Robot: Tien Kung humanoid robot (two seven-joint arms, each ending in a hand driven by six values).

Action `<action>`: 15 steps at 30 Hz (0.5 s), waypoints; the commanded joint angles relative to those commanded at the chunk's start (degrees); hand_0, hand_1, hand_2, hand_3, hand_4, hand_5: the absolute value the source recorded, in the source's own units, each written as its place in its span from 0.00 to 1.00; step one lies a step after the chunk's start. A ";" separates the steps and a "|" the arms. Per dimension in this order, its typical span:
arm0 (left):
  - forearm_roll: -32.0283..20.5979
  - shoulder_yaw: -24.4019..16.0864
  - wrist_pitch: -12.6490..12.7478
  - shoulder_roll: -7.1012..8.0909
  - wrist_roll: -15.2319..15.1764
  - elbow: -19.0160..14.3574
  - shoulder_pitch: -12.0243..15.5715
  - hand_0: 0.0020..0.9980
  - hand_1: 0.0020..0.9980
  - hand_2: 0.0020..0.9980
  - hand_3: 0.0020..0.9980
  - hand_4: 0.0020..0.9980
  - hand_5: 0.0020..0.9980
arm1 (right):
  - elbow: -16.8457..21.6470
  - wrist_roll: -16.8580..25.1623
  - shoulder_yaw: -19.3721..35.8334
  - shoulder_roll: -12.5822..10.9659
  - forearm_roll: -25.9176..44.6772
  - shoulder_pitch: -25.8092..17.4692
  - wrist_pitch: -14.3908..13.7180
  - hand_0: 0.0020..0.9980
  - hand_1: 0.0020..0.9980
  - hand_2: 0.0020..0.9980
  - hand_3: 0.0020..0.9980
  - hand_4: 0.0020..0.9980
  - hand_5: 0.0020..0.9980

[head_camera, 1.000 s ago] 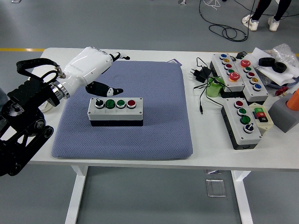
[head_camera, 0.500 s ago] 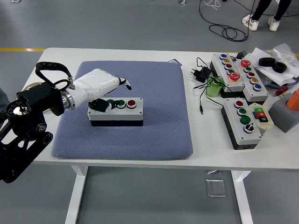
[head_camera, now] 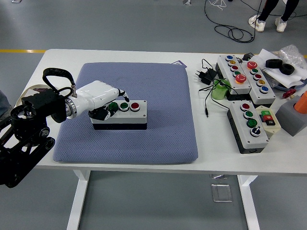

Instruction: Pick up the button,place it on the desk,press the button,press the button

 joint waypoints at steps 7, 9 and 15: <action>0.00 0.44 -0.97 0.39 0.10 0.74 -1.01 0.09 0.00 0.00 0.77 0.46 0.00 | 0.00 -0.02 -0.03 0.00 0.07 0.18 0.01 0.66 0.64 0.66 0.58 0.36 0.23; 0.00 0.51 -1.15 0.47 0.07 0.70 -1.06 0.09 0.00 0.00 0.77 0.46 0.00 | 0.00 -0.03 -0.05 0.00 0.10 0.20 0.00 0.66 0.64 0.66 0.58 0.36 0.23; 0.00 1.46 -1.70 0.88 -0.30 0.13 -1.22 0.09 0.00 0.00 0.76 0.47 0.00 | 0.00 -0.02 0.03 -0.01 0.04 0.23 -0.01 0.66 0.64 0.66 0.58 0.36 0.23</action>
